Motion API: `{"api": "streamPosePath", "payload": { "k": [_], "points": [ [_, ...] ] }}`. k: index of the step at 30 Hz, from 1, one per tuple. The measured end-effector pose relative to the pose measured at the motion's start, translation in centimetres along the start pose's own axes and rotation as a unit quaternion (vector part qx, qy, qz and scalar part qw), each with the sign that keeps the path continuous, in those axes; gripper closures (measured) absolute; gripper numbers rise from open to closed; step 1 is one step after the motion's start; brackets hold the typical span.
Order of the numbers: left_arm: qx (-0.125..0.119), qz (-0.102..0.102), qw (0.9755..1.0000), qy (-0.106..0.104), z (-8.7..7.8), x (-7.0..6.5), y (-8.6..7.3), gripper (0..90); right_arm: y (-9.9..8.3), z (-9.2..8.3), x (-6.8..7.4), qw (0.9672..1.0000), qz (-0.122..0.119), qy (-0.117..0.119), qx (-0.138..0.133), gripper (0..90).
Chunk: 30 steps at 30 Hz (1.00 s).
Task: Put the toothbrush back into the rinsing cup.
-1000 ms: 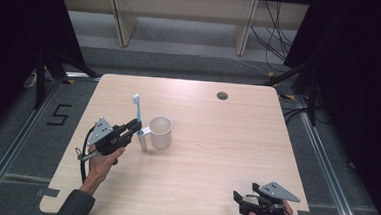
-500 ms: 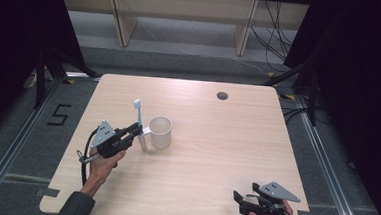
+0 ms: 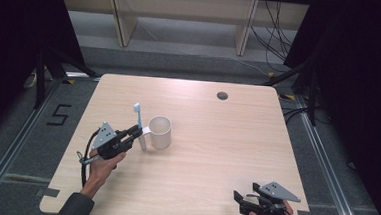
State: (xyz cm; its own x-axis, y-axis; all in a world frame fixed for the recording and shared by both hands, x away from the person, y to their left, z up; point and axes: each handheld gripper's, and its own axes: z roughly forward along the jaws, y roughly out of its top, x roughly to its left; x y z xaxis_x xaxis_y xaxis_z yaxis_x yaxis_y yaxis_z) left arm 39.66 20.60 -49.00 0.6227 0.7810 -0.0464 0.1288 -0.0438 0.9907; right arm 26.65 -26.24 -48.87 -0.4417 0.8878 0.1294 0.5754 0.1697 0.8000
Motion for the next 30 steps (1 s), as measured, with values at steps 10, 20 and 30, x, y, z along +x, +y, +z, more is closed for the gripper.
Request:
{"api": "streamPosePath", "payload": {
  "k": [10, 20, 30],
  "points": [
    [-0.013, 0.001, 0.9999, -0.001, -0.2, -0.1, 0.2, 60.9, 0.0, 0.0, 0.0, 1.0, 0.0, 0.0, -0.001, 25.1],
    [0.002, -0.027, 0.9996, -0.003, -0.9, 0.0, 0.8, 38.3, 0.0, 0.0, 0.0, 1.0, -0.004, -0.004, -0.001, 25.1],
    [0.018, -0.042, 0.9989, -0.008, -1.7, -0.4, 1.3, 30.0, 0.0, 0.0, 0.0, 1.0, -0.001, -0.002, -0.001, 25.0]
  ]
}}
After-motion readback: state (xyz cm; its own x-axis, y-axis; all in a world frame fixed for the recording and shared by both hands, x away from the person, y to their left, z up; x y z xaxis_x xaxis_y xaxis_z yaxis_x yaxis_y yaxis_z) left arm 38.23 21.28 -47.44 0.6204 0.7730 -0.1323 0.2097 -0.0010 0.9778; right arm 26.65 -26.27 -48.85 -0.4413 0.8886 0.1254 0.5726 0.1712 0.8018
